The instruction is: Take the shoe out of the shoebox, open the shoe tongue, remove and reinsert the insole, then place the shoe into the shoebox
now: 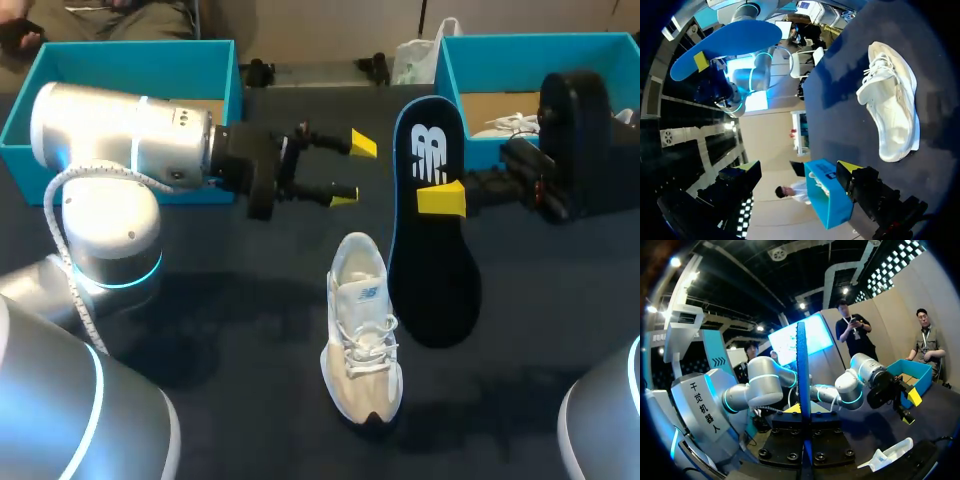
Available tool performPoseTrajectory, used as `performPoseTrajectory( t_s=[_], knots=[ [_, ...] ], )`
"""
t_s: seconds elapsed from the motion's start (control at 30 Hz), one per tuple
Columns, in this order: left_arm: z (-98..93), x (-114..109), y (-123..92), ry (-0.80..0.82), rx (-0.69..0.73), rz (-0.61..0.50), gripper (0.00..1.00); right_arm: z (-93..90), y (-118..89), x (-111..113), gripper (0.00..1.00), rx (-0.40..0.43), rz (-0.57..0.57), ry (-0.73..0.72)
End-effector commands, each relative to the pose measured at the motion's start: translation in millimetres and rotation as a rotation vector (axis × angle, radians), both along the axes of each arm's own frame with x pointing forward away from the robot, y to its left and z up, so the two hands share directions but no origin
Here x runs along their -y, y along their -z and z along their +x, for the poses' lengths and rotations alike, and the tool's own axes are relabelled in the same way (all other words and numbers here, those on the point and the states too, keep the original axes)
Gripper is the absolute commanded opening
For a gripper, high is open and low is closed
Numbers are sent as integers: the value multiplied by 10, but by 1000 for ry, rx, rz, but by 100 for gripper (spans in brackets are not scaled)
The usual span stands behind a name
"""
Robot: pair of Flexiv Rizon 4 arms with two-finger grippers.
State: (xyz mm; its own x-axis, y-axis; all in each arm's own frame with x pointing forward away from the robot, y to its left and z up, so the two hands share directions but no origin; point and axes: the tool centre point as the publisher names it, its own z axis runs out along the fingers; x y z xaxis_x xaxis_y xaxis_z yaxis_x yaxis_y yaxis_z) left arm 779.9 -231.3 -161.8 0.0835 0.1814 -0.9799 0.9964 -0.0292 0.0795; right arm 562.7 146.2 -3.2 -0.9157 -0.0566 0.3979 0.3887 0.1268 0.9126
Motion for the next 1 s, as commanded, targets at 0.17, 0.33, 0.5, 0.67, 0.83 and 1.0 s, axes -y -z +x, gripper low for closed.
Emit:
performPoseTrajectory(
  t_s=[0.17, 0.33, 0.5, 0.67, 0.83, 1.0],
  knots=[
    [-11, -47, -149, -18, 34, -142, 100, 284, 71, 84, 0, -84, -19, -32],
    [-5, -98, -202, -39, 46, -157, 100, 694, 204, 210, 0, -193, -29, -50],
    [26, -148, -216, 1, 36, -154, 100, 1089, 327, 337, 0, -300, -7, -34],
    [26, -148, -216, 1, 36, -154, 100, 1089, 327, 337, 0, -300, -7, -34],
    [26, -148, -216, 1, 36, -154, 100, 1089, 327, 337, 0, -300, -7, -34],
    [26, -148, -216, 1, 36, -154, 100, 1147, 362, 323, 0, -321, 4, -33]
  ],
)
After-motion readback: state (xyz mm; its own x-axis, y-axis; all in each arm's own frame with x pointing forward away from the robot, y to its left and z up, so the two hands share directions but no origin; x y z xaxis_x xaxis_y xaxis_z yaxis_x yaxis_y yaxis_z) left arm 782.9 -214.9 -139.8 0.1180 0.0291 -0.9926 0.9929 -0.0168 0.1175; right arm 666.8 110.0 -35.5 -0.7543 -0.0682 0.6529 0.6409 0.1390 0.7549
